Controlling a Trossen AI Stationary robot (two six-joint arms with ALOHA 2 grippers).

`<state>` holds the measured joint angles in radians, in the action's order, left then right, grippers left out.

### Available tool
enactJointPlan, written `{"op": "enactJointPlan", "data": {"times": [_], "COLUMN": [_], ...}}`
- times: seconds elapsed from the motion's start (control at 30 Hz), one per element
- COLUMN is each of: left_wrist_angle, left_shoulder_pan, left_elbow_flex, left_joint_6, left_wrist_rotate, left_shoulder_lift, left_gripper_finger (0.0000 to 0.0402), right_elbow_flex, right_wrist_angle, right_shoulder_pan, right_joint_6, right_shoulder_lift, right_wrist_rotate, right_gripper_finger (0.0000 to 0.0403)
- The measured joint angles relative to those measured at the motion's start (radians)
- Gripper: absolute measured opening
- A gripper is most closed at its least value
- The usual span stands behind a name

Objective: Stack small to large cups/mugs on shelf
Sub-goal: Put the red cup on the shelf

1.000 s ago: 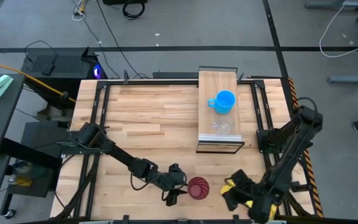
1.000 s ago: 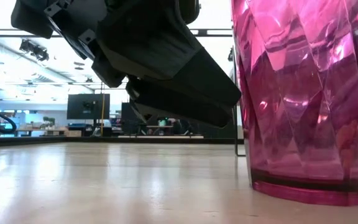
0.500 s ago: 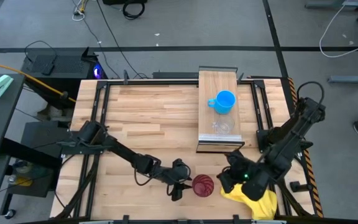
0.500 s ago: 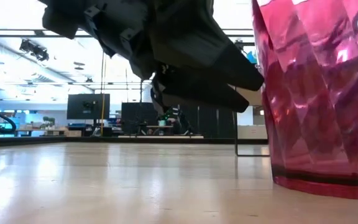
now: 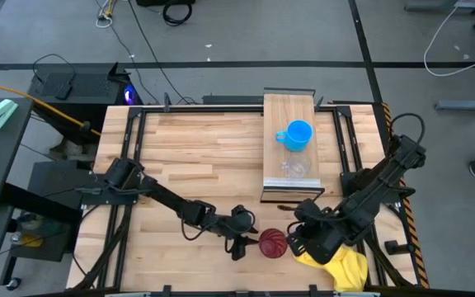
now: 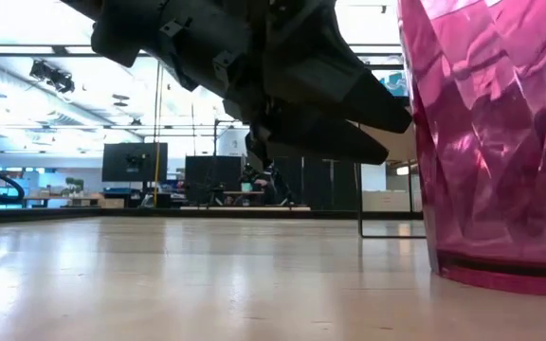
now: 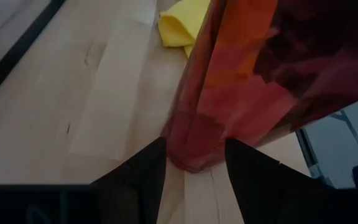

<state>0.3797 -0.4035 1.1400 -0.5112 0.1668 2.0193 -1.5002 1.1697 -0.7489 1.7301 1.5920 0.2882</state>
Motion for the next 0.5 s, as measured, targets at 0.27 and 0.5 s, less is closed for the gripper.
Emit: {"op": "enactJointPlan", "data": {"times": [0.27,0.5], "left_wrist_angle": [0.010,0.013], "left_shoulder_pan": [0.029,0.036], "left_elbow_flex": [0.000,0.000], "left_joint_6": [0.001,0.001], "left_wrist_rotate": [-0.027,-0.035], "left_shoulder_lift": [0.000,0.000], "left_gripper_finger": [0.0174,0.0172], "right_elbow_flex": [0.000,0.000], "right_wrist_angle": [-0.053,-0.055], "right_shoulder_pan": [0.031,0.043], "right_joint_6": [-0.035,-0.039], "right_shoulder_lift": [0.028,0.047], "right_wrist_rotate": [-0.005,-0.006], "right_gripper_finger": [0.0061,0.0061]}}
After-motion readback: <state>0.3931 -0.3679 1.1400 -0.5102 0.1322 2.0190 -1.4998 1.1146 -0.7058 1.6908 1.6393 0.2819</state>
